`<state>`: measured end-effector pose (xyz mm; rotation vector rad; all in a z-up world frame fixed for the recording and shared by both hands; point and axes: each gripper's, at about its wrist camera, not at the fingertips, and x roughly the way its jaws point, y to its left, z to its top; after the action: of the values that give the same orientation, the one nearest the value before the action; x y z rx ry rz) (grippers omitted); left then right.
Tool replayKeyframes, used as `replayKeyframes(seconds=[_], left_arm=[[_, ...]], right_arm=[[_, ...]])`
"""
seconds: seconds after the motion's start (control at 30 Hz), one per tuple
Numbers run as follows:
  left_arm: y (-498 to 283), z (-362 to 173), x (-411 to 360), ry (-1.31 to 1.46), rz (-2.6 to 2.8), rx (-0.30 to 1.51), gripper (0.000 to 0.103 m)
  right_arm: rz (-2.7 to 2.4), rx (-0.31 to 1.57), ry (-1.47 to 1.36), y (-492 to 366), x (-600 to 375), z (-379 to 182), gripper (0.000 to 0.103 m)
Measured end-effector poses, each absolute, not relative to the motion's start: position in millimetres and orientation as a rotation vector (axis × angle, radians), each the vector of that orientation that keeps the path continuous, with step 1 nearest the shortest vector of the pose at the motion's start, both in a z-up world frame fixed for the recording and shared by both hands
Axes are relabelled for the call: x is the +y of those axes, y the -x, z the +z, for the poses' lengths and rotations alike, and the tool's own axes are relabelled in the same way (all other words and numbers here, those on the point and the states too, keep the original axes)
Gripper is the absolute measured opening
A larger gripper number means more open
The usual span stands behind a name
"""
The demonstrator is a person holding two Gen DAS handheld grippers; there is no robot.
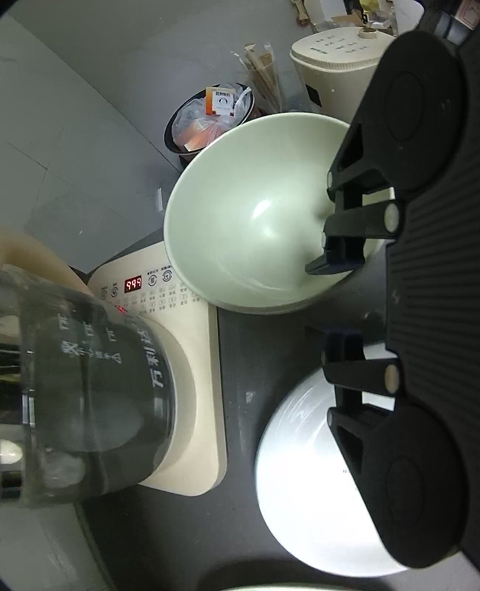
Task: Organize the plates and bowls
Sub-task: 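Grasp the rim of the smaller pale green bowl with both tools, then lift the smaller green bowl with both tools and carry it over the stacked bowls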
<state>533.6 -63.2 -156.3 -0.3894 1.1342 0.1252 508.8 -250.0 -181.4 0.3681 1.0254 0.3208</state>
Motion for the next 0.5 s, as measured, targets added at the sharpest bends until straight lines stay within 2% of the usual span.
replayKeyframes(seconds=[0.03,0.17,0.5], left_arm=[[-534,-158,-66,0.385,0.123,1.137,0.019],[-531,-158,-70,0.386,0.141,1.143,0.015],[-505,-130,-62,0.399,0.127,1.107,0.014]], right_arm=[[0.322,1.023,-0.368,-510,-250,-181,0.033],[0.314,1.027,-0.339,-509,-249,-178,0.028],[0.314,0.986,-0.317,-481,-243,-159,0.025]])
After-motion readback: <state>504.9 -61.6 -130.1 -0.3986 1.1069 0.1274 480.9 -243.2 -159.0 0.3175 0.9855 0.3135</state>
